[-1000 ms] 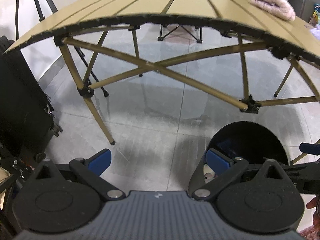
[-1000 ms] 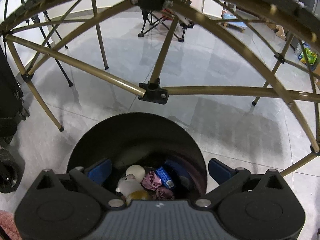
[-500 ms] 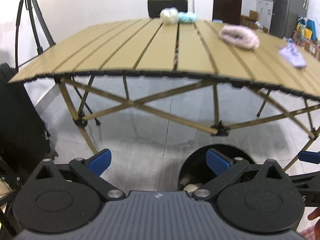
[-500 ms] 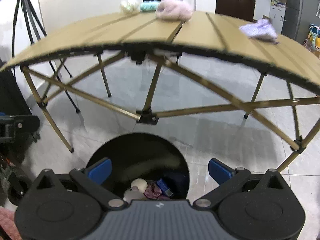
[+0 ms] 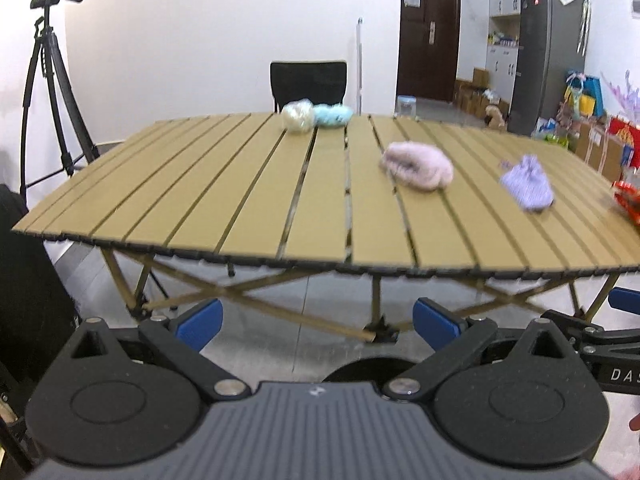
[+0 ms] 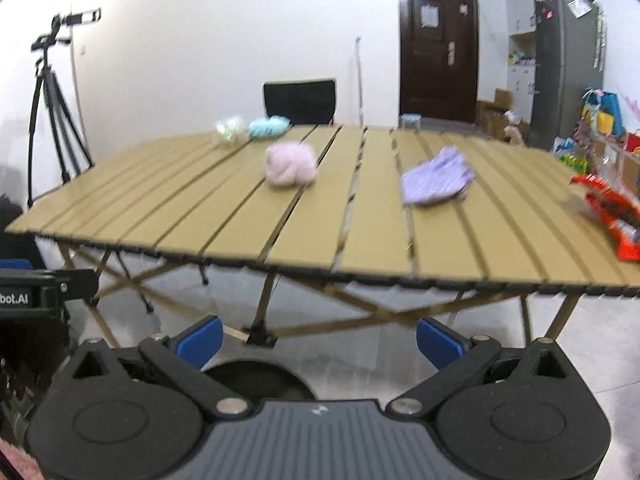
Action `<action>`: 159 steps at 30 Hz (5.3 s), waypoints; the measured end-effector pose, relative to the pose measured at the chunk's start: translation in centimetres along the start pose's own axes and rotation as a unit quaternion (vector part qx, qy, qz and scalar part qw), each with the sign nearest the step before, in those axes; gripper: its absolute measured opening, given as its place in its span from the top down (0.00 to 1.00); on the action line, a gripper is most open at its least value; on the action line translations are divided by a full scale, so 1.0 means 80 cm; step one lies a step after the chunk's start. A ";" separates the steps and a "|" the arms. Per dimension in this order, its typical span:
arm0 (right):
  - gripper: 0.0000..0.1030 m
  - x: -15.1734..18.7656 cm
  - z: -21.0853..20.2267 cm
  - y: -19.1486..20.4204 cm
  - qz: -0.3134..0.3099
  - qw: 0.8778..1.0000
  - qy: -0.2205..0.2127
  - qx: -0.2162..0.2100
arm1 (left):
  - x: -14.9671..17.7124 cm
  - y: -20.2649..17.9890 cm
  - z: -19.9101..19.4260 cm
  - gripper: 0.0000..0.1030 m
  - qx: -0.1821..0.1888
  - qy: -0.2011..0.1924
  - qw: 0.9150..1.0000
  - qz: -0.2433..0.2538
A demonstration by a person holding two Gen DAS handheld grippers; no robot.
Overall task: Collect trash
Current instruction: 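Raise both tools back up toward the table top, then close the right tool on the lavender mesh bag, then close the left tool on the pink fluffy towel while the right tool holds the lavender bag, then lift the pink towel and lavender bag off the table with both tools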
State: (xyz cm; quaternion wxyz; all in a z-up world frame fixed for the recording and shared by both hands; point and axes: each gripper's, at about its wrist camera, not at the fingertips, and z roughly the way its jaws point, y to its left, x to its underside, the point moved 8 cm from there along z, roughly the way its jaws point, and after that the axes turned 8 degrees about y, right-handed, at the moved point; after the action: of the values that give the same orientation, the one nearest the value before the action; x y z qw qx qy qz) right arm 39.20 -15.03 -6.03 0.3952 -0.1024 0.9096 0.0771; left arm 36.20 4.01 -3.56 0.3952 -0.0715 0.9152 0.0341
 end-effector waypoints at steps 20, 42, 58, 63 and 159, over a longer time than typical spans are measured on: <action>0.00 -0.087 0.024 -0.084 0.091 0.990 -0.105 0.027 | -0.094 -0.046 0.060 0.00 0.014 -0.020 0.999 -0.023; 0.08 -0.175 0.160 -0.142 0.107 0.987 -0.074 0.089 | -0.151 -0.077 0.160 0.00 0.009 0.000 1.000 -0.023; 0.52 -0.189 0.225 -0.129 0.060 0.991 0.002 0.123 | -0.148 -0.074 0.181 0.00 0.002 0.018 1.000 -0.023; 0.76 -0.188 0.222 -0.114 0.036 0.994 -0.012 0.102 | -0.147 -0.078 0.178 0.00 0.003 0.015 1.000 -0.019; 0.94 -0.082 0.008 -0.123 0.131 0.979 -0.154 -0.021 | -0.103 -0.112 0.007 0.53 -0.011 -0.025 1.000 0.003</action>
State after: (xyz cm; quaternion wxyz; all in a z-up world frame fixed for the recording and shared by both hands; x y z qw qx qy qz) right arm 46.44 -23.55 -2.20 0.5151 0.0227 0.8414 0.1618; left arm 43.60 -3.94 2.04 0.4168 -0.0727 0.9049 0.0469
